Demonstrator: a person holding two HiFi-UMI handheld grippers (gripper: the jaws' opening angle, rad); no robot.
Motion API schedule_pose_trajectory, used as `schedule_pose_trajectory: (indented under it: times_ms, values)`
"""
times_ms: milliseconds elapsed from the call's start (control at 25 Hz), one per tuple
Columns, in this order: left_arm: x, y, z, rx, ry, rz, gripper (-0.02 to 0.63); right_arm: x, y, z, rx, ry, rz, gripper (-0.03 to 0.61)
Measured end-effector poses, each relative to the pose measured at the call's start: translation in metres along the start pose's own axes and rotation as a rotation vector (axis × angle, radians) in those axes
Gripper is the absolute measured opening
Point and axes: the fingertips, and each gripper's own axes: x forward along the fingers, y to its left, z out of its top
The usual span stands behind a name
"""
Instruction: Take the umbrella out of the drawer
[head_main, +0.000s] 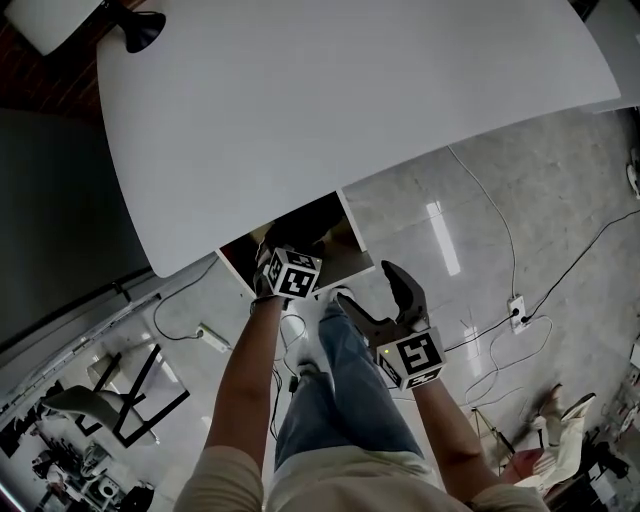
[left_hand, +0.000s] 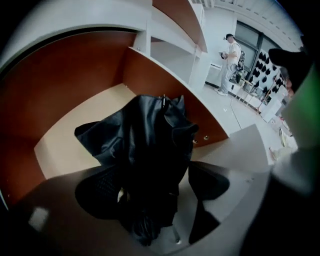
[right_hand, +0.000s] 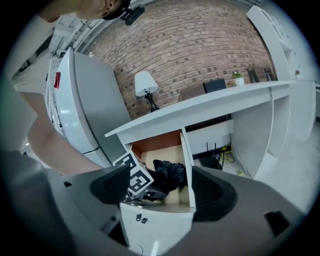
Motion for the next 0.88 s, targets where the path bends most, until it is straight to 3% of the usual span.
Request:
schedule_pose_trajectory:
  times_ms: [160,440,880]
  values:
    - [0.012,0.009,-0.002,0.047,0.044,0.050,0.399,0.004,-0.006,-0.009,0.038,0.012,0.003,0.385]
    - [0.021,0.019,-0.008,0.086,0.085,0.093,0.318,-0.001,-0.016,-0.008,0.054,0.003,-0.017,0.385]
    - [0.008,0.014,-0.003,0.094,0.036,0.086,0.237,-0.020,-0.016,-0.006,0.044,-0.008,-0.035,0.383]
